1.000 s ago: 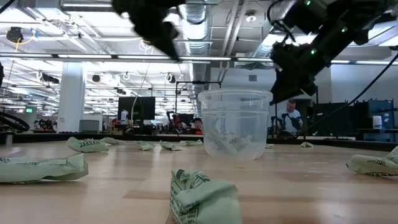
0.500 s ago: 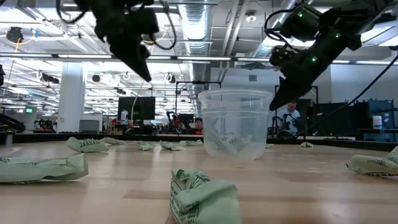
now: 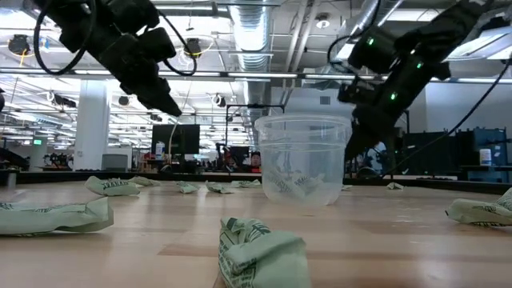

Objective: Pick and place Stevia / Truvia into bins
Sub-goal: Put the stevia packet into the transparent container

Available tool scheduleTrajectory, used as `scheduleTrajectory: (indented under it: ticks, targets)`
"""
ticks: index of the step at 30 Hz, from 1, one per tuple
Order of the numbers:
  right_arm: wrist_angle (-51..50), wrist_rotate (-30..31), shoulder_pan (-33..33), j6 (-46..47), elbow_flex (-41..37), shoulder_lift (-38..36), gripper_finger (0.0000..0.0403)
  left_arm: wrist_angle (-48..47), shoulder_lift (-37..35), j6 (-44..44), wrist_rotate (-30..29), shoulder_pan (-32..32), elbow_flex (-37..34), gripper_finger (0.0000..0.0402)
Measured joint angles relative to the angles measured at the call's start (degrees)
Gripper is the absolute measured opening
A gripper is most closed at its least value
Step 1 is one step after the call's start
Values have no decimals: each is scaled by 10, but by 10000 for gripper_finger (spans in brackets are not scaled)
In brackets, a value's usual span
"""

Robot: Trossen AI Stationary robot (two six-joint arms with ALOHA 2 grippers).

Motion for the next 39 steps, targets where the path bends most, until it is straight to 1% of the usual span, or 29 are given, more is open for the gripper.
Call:
scheduleTrajectory:
  ticks: [3, 6, 11, 14, 18, 22, 24, 27, 35, 37, 39]
  targets:
    - [1, -5, -16, -10, 14, 36, 209, 16, -12, -8, 0, 0, -14, 137]
    - [6, -11, -33, -15, 33, 66, 200, 19, -14, -8, 0, 0, -15, 137]
    - [2, -62, -65, -18, 53, 117, 185, 19, -14, -8, 0, 0, -15, 137]
    - [-6, -71, -77, -18, 63, 148, 179, 19, -14, -8, 0, 0, -15, 137]
    - [-7, -73, -82, -14, 74, 169, 173, 19, -13, -8, 0, 0, -15, 137]
    - [-11, -72, -81, -14, 83, 175, 161, 19, -13, -10, 0, 0, -15, 137]
    - [-12, -73, -81, -14, 83, 171, 149, 18, -13, -11, 0, 0, -15, 137]
    - [-18, -73, -81, -14, 82, 161, 119, 15, -13, -12, 0, 0, -15, 137]
    - [-26, -64, -81, -14, 81, 153, 15, 15, -13, -15, 0, 0, -15, 137]
    - [-26, -64, -76, -14, 81, 153, 5, 15, -13, -15, 0, 0, -15, 137]
    - [-29, -65, -67, -10, 82, 153, 10, 15, -13, -15, 0, 0, -15, 137]
